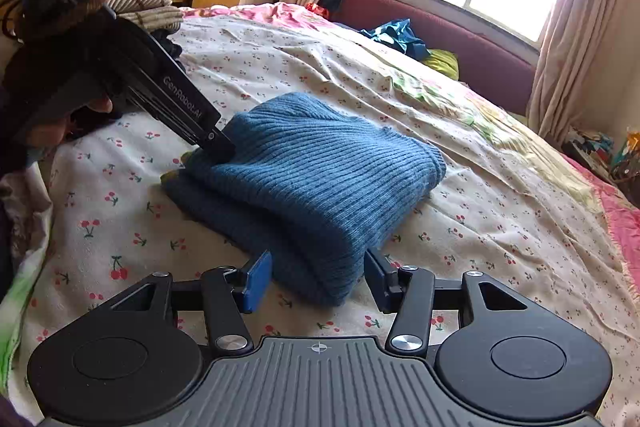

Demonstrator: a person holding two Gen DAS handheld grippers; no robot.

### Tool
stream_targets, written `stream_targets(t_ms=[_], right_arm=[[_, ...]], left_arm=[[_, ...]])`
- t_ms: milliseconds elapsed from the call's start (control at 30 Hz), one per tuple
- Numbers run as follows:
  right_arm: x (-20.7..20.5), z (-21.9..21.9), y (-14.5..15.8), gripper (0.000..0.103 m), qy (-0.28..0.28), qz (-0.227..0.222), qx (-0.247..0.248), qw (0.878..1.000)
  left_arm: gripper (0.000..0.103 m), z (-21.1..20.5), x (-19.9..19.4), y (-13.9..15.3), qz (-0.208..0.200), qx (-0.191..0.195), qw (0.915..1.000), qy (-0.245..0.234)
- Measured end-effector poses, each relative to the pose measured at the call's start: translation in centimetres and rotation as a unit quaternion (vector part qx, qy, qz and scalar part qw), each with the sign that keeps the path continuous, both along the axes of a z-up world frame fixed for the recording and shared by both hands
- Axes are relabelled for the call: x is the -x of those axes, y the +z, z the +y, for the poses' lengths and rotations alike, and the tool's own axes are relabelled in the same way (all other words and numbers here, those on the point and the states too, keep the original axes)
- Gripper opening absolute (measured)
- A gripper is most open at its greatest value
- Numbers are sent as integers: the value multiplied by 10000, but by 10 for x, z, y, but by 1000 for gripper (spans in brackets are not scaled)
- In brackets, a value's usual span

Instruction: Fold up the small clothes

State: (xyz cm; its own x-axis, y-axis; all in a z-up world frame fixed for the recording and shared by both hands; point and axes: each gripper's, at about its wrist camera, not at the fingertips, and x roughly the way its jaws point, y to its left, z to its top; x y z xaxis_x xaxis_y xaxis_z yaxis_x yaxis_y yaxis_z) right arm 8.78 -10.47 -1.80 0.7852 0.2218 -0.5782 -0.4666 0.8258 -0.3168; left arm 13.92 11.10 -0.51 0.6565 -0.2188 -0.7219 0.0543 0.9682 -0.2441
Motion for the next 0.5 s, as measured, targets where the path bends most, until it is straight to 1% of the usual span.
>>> stream_targets(t_ms=[33, 100, 133, 167, 233, 267, 300, 333, 367, 400, 467, 500], right_arm=[[-1, 4, -4, 49, -35, -50, 127, 9999], [-9, 9, -11, 47, -128, -78, 221, 9996], [-12, 11, -15, 41, -176, -111, 283, 9994], [-15, 13, -18, 37, -230, -144, 346, 9990], [-19, 11, -20, 21, -334, -98, 372, 9987], [-21, 9, -20, 19, -368, -56, 364, 9986], [-22, 6, -18, 17, -379, 0, 320, 9988], [-22, 3, -16, 14, -403, 57, 232, 9989], [-23, 0, -13, 13, -435, 108, 128, 9989], [-23, -3, -10, 11, -467, 172, 12, 9988], [-23, -8, -3, 8, -504, 202, -133, 9984], [-22, -10, 1, 7, -515, 198, -177, 9983]], left_arm=[[65, -3, 2, -1, -15, -73, 10000, -38], [66, -10, 5, -4, -35, -247, 9996, -94], [67, -13, 6, -5, -55, -305, 9994, -157], [67, -17, 7, -6, -87, -396, 9989, -245], [67, -23, 10, -8, -190, -623, 9972, -374], [67, -24, 11, -7, -235, -724, 9963, -400], [63, -24, 10, -7, -240, -784, 9959, -393], [56, -23, 9, -6, -257, -806, 9957, -365], [34, -21, 9, -4, -272, -758, 9962, -339], [29, -19, 8, -2, -256, -657, 9969, -336], [29, -13, 10, 3, -278, -450, 9979, -364], [29, -12, 10, 5, -283, -422, 9979, -403]])
